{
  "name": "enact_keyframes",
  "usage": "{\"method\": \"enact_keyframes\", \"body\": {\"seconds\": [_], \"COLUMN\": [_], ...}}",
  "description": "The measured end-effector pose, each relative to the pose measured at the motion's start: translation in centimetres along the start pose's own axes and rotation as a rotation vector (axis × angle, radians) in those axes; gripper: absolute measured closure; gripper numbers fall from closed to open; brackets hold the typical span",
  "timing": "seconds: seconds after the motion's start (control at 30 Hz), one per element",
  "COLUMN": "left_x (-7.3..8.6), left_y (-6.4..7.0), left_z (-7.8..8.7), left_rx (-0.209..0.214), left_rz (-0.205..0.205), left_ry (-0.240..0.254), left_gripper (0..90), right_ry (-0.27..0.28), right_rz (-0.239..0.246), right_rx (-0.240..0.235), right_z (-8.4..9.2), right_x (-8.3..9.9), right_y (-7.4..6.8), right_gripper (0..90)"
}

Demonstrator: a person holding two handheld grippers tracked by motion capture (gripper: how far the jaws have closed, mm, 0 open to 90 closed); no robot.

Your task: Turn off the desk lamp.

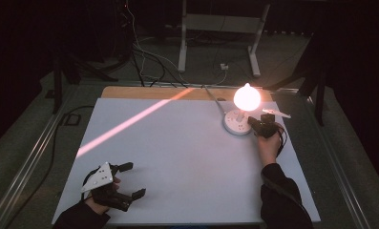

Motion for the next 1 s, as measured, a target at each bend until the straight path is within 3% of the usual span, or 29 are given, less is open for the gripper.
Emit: {"method": "enact_keyframes", "body": {"seconds": [0.73,1.0], "left_x": [0.0,0.0], "left_y": [-0.1,0.0], "left_z": [0.0,0.0], "left_rx": [-0.003,-0.002], "left_rz": [0.001,-0.005], "left_ry": [0.0,-0.003], "left_gripper": [0.6,0.6], "right_ry": [0.067,0.066], "right_rz": [-0.011,-0.017], "right_rx": [0.001,0.005], "right_z": [2.2,2.3], "right_x": [-2.2,-2.2], "right_y": [0.1,0.3], "right_gripper": [89.5,89.5]}}
Point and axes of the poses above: each handheld gripper's, and its own axes: z roughly backward along the jaws, x roughly out of its underside, y roughly to its right, the point moved 4 cm from there along -z, roughly forward along the jaws, and after that the axes turned 3 degrees about -x, right-handed, at the moved point
